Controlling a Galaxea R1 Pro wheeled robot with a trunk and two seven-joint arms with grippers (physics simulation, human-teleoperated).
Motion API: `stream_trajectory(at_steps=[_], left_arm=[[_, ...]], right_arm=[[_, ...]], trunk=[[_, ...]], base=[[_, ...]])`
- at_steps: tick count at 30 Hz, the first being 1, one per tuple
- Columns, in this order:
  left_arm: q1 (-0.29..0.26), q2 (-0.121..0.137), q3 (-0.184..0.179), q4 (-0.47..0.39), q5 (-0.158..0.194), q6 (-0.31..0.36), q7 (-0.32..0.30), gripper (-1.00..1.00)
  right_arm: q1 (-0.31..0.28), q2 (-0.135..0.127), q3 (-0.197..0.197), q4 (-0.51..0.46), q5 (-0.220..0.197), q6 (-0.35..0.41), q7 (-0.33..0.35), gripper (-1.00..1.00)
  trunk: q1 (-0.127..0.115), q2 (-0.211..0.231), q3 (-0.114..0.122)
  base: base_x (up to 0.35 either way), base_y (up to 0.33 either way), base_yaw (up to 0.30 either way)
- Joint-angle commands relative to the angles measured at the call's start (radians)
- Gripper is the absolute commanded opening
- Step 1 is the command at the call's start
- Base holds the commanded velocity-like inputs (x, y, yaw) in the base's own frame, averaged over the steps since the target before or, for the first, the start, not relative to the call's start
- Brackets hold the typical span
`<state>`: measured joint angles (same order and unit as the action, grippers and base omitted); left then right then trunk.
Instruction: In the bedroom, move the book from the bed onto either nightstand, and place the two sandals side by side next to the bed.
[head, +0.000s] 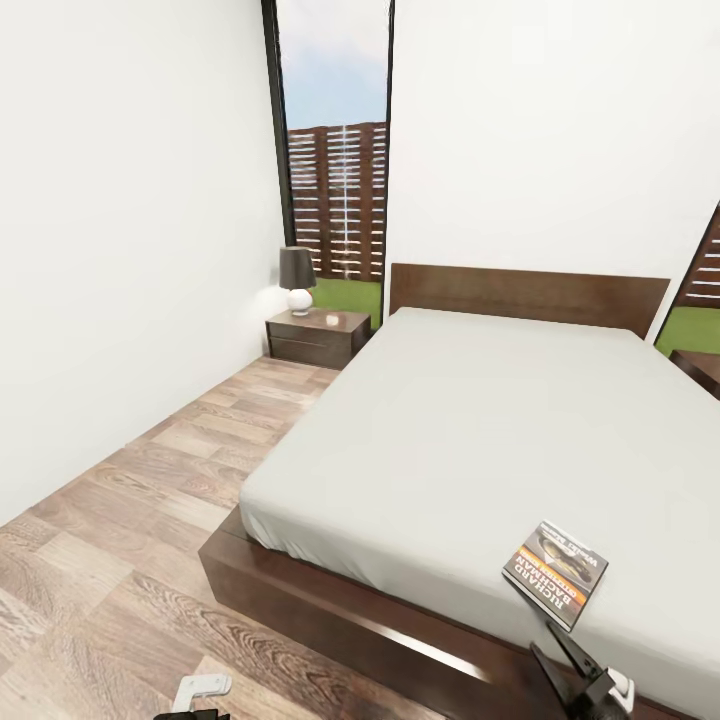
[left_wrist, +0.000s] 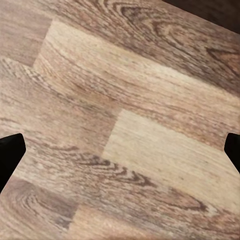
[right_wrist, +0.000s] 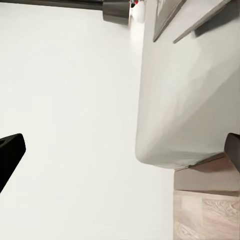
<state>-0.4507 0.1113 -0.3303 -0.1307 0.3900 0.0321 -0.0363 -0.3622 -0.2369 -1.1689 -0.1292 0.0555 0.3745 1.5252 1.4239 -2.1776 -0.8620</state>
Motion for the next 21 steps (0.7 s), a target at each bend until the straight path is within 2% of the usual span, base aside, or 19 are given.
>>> stream_trajectory(at_steps=[1, 21], left_arm=[[0.000, 0.001, -0.008, -0.001, 0.010, 0.003, -0.002, 1.00], [0.000, 0.001, -0.007, -0.001, 0.010, 0.003, -0.001, 1.00]], right_arm=[[-0.003, -0.001, -0.005, -0.001, 0.006, 0.011, 0.001, 1.00], [-0.016, -0.002, -0.007, 0.002, 0.003, 0.016, -0.051, 1.00]], trunk=[[0.000, 0.000, -0.001], [0.000, 0.000, -0.001]], base=[[0.000, 0.000, 0.000], [0.000, 0.000, 0.000]])
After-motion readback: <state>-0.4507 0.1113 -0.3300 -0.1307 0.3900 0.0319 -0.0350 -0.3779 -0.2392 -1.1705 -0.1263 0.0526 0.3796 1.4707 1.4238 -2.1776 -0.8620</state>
